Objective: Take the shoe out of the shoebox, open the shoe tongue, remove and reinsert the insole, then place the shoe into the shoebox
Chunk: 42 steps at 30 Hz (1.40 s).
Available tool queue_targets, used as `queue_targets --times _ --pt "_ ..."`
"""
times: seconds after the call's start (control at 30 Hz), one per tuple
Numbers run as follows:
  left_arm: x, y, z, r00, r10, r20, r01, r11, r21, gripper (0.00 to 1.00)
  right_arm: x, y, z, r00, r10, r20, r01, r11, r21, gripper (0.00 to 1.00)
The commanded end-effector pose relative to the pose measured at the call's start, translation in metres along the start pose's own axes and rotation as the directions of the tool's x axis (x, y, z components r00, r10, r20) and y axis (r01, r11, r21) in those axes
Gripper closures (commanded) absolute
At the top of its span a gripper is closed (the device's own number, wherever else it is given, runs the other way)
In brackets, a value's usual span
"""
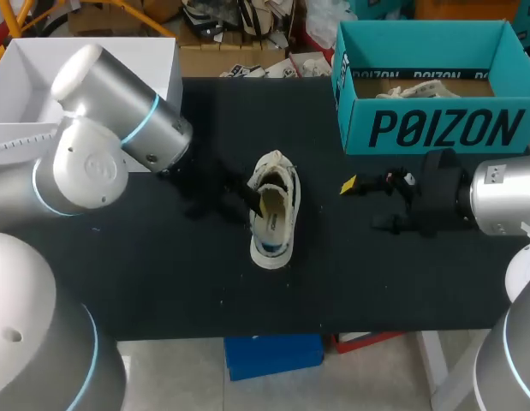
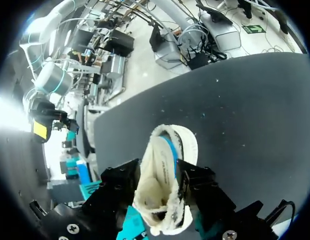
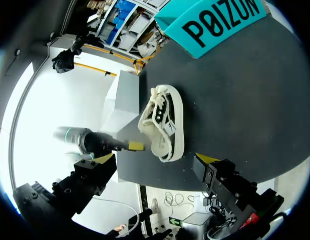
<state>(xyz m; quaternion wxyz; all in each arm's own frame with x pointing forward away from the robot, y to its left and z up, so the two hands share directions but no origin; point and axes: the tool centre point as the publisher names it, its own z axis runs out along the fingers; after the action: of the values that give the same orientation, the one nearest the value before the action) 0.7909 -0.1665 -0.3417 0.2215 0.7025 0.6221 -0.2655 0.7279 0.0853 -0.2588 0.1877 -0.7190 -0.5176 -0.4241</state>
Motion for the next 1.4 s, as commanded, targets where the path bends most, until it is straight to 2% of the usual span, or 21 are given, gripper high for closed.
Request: queue_targets --times 0.03,0.17,0.43,0.9,1.07,1.4 --pt "-0.003 0.000 0.003 0.991 0.028 -0.131 -0.030 0.999 -0.016 1.00 0.000 0.000 0.000 1.000 0.000 0.000 0.000 1.000 0.001 0.00" --pt "0.004 -0.002 0.006 0.982 0.042 -0.182 -0.046 0.999 -0.017 1.00 0.000 0.000 0.000 1.000 0.000 0.000 0.000 1.000 0.001 0.00" --pt "0.013 -0.007 0.018 0.976 0.031 -0.215 -0.030 1.000 0.008 1.00 0.000 0.000 0.000 1.000 0.000 0.000 0.000 1.000 0.001 0.00" --pt "0.007 -0.008 0.040 0.973 0.041 -0.227 -0.029 0.998 0.055 1.00 0.000 0.000 0.000 1.000 0.000 0.000 0.000 1.000 0.001 0.00" --pt "0.012 -0.011 0.046 0.970 0.036 -0.241 -0.020 0.997 0.072 1.00 0.000 0.000 0.000 1.000 0.000 0.000 0.000 1.000 0.001 0.00" --pt "0.015 -0.011 0.045 0.967 0.031 -0.254 -0.013 0.997 0.075 1.00 0.000 0.000 0.000 1.000 0.000 0.000 0.000 1.000 0.001 0.00"
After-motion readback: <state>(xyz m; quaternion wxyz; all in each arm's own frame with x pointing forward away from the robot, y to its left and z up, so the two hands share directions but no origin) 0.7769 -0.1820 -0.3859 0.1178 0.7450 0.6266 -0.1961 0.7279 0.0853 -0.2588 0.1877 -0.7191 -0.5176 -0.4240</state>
